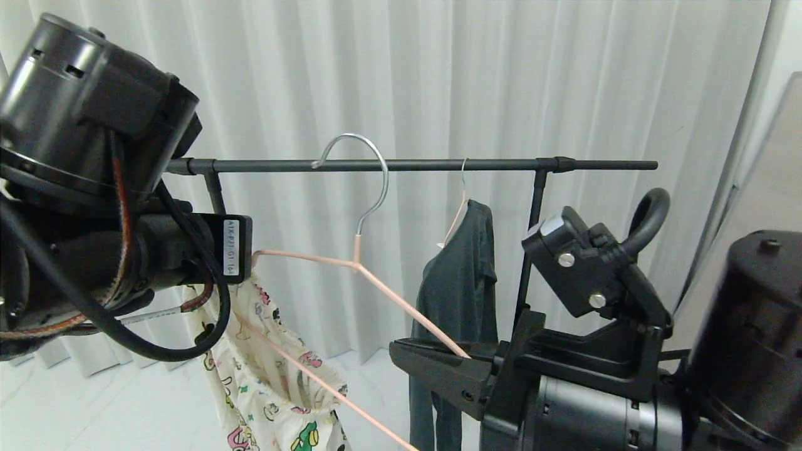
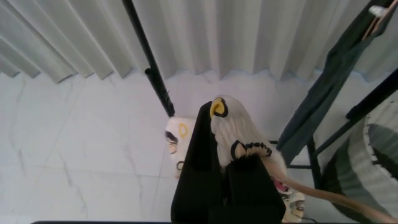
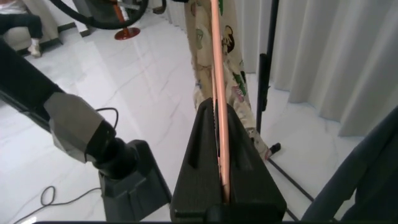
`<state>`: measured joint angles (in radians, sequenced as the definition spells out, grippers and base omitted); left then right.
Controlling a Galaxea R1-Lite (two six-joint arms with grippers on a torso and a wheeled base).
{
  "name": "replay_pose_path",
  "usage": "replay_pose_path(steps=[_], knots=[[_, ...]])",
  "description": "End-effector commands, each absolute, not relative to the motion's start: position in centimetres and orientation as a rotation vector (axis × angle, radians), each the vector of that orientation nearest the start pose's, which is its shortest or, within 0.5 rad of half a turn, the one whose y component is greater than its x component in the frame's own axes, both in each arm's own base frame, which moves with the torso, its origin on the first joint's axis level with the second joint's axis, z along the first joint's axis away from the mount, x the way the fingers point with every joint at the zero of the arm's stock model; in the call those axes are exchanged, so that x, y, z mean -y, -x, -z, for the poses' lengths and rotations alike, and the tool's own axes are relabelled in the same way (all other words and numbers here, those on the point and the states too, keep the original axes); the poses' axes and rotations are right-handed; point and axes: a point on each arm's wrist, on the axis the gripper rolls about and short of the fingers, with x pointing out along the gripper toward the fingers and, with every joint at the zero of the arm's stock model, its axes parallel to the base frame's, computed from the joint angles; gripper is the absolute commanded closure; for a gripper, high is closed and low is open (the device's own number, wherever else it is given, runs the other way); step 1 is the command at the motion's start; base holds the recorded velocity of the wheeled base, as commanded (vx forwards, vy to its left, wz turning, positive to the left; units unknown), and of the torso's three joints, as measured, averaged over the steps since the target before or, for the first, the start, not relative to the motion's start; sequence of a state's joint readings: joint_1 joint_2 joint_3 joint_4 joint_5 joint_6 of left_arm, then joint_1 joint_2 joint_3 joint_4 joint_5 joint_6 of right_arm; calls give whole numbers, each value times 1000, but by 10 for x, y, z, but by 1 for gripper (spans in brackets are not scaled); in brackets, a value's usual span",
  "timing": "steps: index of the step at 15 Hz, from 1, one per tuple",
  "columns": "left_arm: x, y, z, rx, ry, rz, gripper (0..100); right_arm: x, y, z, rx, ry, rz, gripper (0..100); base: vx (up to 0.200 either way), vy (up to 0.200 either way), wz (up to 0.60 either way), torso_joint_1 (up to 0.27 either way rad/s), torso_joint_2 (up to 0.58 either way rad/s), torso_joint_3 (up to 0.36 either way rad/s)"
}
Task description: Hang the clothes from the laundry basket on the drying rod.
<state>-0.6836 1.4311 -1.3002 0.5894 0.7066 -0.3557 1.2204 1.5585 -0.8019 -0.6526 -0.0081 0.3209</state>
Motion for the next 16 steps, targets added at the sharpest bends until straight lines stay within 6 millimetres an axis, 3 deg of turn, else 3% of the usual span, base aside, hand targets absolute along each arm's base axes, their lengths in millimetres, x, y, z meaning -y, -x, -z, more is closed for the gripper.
replay_pose_path(steps=[1,7,13,14,16], knots=[[126,-172,-296,-505,-88,-96,100,-279,-98,-212,-291,-195,-1185,100,0,0,0,0,0,0],[141,-139,-319,-479,-23,204,100,-320,-96,-207,-278,-194,-1165,100,0,0,0,0,0,0],[135,-128,-317,-481,-25,239,100,-324,-99,-213,-223,-233,-1085,100,0,0,0,0,0,0],[134,-127,-316,-481,-26,236,0,-323,-99,-215,-210,-242,-1068,100,0,0,0,0,0,0],[130,-124,-319,-470,-18,239,0,-319,-99,-221,-192,-255,-1051,100,0,0,0,0,0,0]])
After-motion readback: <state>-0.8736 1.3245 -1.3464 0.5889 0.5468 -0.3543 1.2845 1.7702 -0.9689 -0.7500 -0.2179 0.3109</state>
